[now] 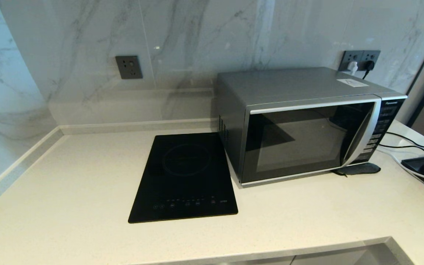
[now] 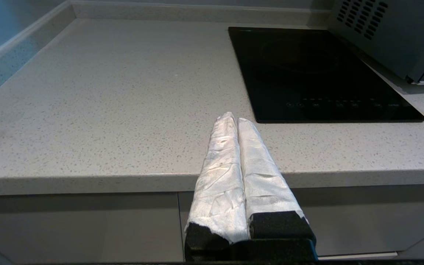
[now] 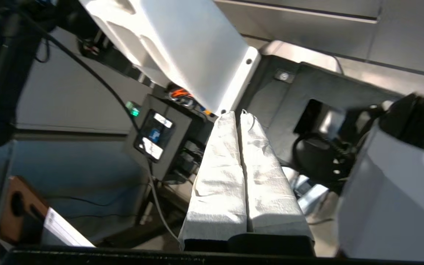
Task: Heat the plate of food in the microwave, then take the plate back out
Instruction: Open the microwave oven
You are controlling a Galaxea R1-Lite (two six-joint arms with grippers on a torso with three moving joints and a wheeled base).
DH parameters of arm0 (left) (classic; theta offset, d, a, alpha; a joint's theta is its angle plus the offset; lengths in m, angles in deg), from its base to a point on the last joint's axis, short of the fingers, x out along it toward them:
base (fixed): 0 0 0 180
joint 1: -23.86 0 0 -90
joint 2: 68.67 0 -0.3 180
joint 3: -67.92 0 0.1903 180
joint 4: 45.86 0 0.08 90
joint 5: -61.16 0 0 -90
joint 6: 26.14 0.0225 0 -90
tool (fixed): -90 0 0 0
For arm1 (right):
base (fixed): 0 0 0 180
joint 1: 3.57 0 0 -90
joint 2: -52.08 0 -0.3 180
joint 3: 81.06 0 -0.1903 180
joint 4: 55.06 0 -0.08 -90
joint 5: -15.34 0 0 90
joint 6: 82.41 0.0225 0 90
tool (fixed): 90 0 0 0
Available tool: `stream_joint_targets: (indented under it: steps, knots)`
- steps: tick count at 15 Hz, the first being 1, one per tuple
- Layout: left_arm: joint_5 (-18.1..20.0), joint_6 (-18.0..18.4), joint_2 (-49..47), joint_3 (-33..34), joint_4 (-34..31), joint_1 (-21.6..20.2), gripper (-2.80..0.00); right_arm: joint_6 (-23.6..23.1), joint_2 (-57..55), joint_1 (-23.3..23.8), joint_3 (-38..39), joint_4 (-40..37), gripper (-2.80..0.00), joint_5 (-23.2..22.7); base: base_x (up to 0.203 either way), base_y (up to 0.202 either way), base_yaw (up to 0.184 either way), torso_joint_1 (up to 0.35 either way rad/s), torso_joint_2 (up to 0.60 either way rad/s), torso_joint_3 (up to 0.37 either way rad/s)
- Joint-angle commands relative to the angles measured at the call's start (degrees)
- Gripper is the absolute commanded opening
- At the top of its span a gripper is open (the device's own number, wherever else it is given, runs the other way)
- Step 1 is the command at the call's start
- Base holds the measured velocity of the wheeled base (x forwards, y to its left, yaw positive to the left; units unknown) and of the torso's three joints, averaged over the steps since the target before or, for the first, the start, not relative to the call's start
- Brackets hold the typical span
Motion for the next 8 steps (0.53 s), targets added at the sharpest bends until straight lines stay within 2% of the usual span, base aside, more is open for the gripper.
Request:
stream_joint_targets:
  steps: [1,2,3,6,8]
  knots:
    - [-0.03,-0.05,-0.09,0.0,0.0,-0.01,-2.8,1.97,6.97,2.21,0.21,-0.45,-2.8,-1.28,0.0,0.0,0.0,0.0,0.0,0.0]
    - [-0.03,-0.05,-0.09,0.0,0.0,-0.01,-2.8,2.31,7.84,4.64,0.08,-0.45,-2.8,-1.7,0.0,0.0,0.0,0.0,0.0,0.0]
    - [-0.03,-0.05,-0.09,0.0,0.0,-0.01,-2.8,2.61,8.45,4.96,0.79,-0.45,-2.8,-1.77,0.0,0.0,0.0,0.0,0.0,0.0]
    - [-0.03,-0.05,-0.09,0.0,0.0,-0.01,-2.8,2.76,8.59,4.81,1.92,-0.45,-2.8,3.5,0.0,0.0,0.0,0.0,0.0,0.0]
    - [-0.03,-0.05,-0.09,0.0,0.0,-0.01,-2.8,2.84,8.62,4.73,1.75,-0.45,-2.8,3.99,0.0,0.0,0.0,0.0,0.0,0.0]
